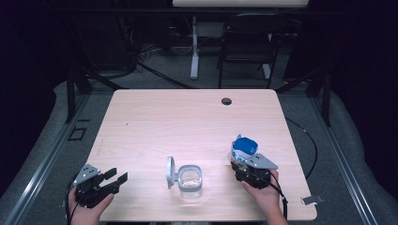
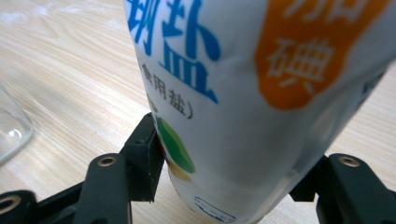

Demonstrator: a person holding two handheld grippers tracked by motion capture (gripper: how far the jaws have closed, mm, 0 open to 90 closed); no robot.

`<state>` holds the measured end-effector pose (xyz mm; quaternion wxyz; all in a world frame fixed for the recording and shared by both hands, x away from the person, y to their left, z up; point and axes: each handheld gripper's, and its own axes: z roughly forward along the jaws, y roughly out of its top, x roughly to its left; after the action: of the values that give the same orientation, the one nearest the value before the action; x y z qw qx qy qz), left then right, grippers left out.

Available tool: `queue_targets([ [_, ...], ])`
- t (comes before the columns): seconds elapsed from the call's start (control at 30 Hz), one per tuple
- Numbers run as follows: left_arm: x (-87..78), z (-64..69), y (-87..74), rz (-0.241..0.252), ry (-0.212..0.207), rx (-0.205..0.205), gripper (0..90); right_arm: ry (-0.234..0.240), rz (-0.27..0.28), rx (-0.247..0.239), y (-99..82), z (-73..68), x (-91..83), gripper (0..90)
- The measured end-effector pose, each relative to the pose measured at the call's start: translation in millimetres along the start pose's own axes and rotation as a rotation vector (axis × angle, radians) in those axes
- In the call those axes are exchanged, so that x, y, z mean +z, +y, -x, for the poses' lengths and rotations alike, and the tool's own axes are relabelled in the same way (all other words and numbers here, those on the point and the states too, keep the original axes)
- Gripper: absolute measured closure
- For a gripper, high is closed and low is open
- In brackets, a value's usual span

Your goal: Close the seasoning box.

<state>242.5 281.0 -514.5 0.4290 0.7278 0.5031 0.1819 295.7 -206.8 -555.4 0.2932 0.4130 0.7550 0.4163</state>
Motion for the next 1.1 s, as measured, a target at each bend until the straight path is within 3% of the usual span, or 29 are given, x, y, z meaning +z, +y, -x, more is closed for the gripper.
queue_targets([
  [0.37, -0.4, 1.4, 0.3, -0.003, 0.0, 0.002, 48.3, 0.001, 0.037, -0.009, 9.3, -0.7, -13.5, 40.7],
  [0.6, 0.0, 1.6, 0.3, -0.003, 0.0, 0.003, 48.2, 0.002, 0.033, -0.01, 10.8, -0.6, -15.9, 40.7],
  [1.1, -1.4, 0.7, 0.6, 0.003, 0.004, 0.003, 48.2, 0.006, 0.037, -0.074, 18.3, -9.0, -19.8, 40.7],
])
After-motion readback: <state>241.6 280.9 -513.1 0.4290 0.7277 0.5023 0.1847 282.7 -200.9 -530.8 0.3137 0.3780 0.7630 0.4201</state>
